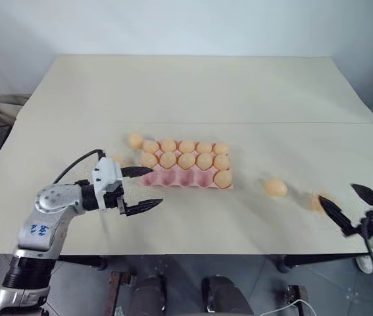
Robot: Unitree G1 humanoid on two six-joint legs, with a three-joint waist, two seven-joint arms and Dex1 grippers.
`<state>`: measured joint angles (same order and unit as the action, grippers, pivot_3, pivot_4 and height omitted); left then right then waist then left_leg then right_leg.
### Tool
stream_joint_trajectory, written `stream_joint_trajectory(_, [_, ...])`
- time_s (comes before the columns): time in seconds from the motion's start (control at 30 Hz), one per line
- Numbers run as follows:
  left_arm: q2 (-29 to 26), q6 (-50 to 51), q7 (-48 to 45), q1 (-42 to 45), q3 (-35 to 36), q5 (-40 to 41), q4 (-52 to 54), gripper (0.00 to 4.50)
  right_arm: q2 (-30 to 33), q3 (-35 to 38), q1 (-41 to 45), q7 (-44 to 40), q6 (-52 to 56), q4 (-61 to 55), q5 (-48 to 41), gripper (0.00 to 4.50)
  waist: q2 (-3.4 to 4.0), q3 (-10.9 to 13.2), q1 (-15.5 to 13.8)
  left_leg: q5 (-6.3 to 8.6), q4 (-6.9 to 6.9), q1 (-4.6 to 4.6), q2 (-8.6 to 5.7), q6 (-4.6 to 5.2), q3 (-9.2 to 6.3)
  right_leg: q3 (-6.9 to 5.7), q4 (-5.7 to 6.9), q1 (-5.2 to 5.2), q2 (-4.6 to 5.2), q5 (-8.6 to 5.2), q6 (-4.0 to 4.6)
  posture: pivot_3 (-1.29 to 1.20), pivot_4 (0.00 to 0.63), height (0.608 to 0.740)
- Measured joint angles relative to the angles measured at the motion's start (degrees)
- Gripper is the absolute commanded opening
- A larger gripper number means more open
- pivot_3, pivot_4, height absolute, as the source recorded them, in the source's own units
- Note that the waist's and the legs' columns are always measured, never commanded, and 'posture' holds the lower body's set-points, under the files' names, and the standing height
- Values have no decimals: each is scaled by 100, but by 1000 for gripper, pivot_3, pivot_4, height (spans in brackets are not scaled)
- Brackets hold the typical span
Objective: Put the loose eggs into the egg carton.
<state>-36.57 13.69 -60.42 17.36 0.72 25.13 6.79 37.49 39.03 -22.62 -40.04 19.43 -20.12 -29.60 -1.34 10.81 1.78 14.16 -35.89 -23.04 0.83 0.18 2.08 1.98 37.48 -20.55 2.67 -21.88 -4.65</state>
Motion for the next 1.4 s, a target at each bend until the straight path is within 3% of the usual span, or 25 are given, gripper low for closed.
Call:
stream_joint_trajectory(0.13, [147,69,-259,358,-261,13,-121,4477,381,202,-478,-448,260,23,-78,4500,0,0,41,-1,-10,12,3,1,7,11,5,11,-6,2,-4,0,150,740])
stream_joint_trajectory(0.33, [189,60,-365,446,-311,12,-287,4477,1026,-16,-96,-873,535,425,-66,4500,-1,1,35,-3,-10,31,4,4,7,15,2,27,-5,7,-7,0,150,740])
stream_joint_trajectory(0.63, [-63,108,-240,-411,141,45,100,4477,1811,-1237,1620,-968,1417,1607,126,4500,1,1,-6,-1,-8,4,5,4,5,13,-2,0,-4,6,-7,0,150,740])
stream_joint_trajectory(0.83, [-145,186,-23,-946,467,61,415,4477,1922,-2071,2327,-1144,1427,2211,593,4500,1,2,-37,1,-15,-6,4,9,0,6,-7,-1,3,7,-7,0,150,740])
stream_joint_trajectory(0.93, [-175,202,91,-1035,631,129,487,4500,1953,-2130,2433,-1207,1425,2384,703,3904,2,2,-17,1,-13,-6,4,8,0,6,-7,-2,3,6,-7,0,150,740])
stream_joint_trajectory(1.07, [-179,208,170,-1130,725,151,606,4500,1993,-2180,2454,-1308,1404,2499,822,2505,3,2,-12,1,-11,-6,4,8,1,6,-7,-3,3,6,-7,0,150,740])
stream_joint_trajectory(1.13, [-179,208,212,-1132,729,153,610,4500,1993,-2181,2454,-1340,1345,2498,824,2017,3,2,-2,1,-12,-5,4,8,1,7,-6,-3,3,6,-7,0,150,740])
stream_joint_trajectory(1.4, [-243,206,402,-1415,1092,155,620,4500,1992,-2100,2535,-1885,999,1781,493,2017,7,4,33,1,-8,-4,6,7,2,7,-5,-5,-1,6,-7,0,150,740])
